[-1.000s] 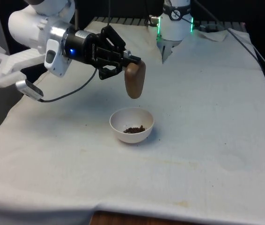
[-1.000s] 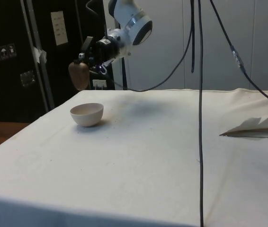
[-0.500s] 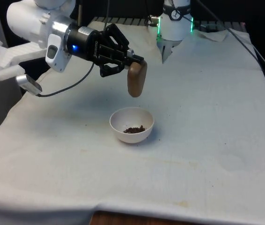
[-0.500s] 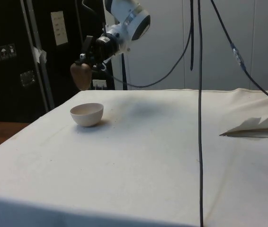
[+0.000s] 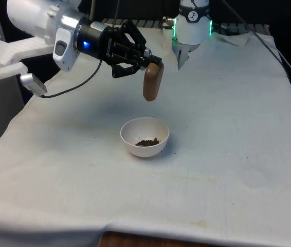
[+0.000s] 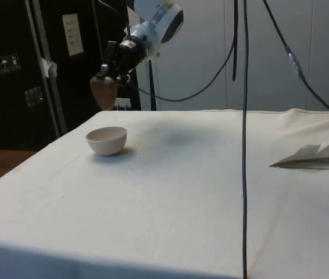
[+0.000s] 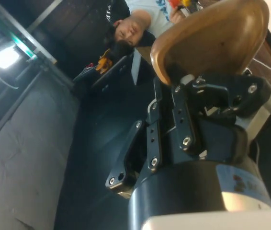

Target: Pour the coffee beans from the cup into the bowl.

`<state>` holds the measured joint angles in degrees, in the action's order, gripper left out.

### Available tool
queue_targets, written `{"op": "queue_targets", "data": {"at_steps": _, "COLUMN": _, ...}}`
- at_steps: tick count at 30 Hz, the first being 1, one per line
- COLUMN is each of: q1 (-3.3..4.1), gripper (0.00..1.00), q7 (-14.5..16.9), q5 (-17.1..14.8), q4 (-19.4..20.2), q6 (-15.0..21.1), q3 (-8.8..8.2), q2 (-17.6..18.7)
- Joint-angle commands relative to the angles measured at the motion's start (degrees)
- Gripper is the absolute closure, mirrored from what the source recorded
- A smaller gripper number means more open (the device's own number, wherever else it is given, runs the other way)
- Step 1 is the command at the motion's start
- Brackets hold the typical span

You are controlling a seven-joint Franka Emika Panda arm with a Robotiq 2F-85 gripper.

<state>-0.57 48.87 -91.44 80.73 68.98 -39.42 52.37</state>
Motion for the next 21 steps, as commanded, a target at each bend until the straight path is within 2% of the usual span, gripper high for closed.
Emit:
{"op": "queue_targets", "data": {"at_steps": 1, "q1": 0.97, "gripper": 1.0, "q7": 0.4, "q5": 0.92, "q4": 1.32, "q6": 0.92, "q3": -0.69, "q2": -1.03}}
{"op": "queue_targets", "data": {"at_steps": 5, "q1": 1.38, "gripper": 1.0, "q7": 1.43, "q5": 2.86, "q4": 2.41, "q6": 1.03, "q3": -0.69, "q2": -2.23}}
{"op": "queue_targets", "data": {"at_steps": 6, "q1": 0.57, "gripper": 1.0, "q7": 1.32, "q5": 2.52, "q4": 1.6, "q6": 0.0, "q3": -0.06, "q2": -1.66}}
{"op": "queue_targets", "data": {"at_steps": 7, "q1": 1.49, "gripper": 1.0, "q7": 1.66, "q5": 3.32, "q4": 2.69, "q6": 1.03, "q3": -0.74, "q2": -2.52}}
{"op": "queue_targets", "data": {"at_steps": 8, "q1": 1.72, "gripper": 1.0, "q7": 2.18, "q5": 4.41, "q4": 3.21, "q6": 1.09, "q3": -0.74, "q2": -3.15}}
{"op": "queue_targets", "data": {"at_steps": 14, "q1": 2.35, "gripper": 1.0, "q7": 3.95, "q5": 7.91, "q4": 4.98, "q6": 1.2, "q3": -0.8, "q2": -5.16}}
{"op": "queue_targets", "data": {"at_steps": 15, "q1": 1.55, "gripper": 1.0, "q7": 3.95, "q5": 7.73, "q4": 4.18, "q6": 0.06, "q3": -0.11, "q2": -4.64}}
{"op": "queue_targets", "data": {"at_steps": 16, "q1": 2.46, "gripper": 1.0, "q7": 4.18, "q5": 8.37, "q4": 5.21, "q6": 1.26, "q3": -0.74, "q2": -5.44}}
{"op": "queue_targets", "data": {"at_steps": 21, "q1": 2.92, "gripper": 1.0, "q7": 5.67, "q5": 10.6, "q4": 6.25, "q6": 1.78, "q3": -0.69, "q2": -6.53}}
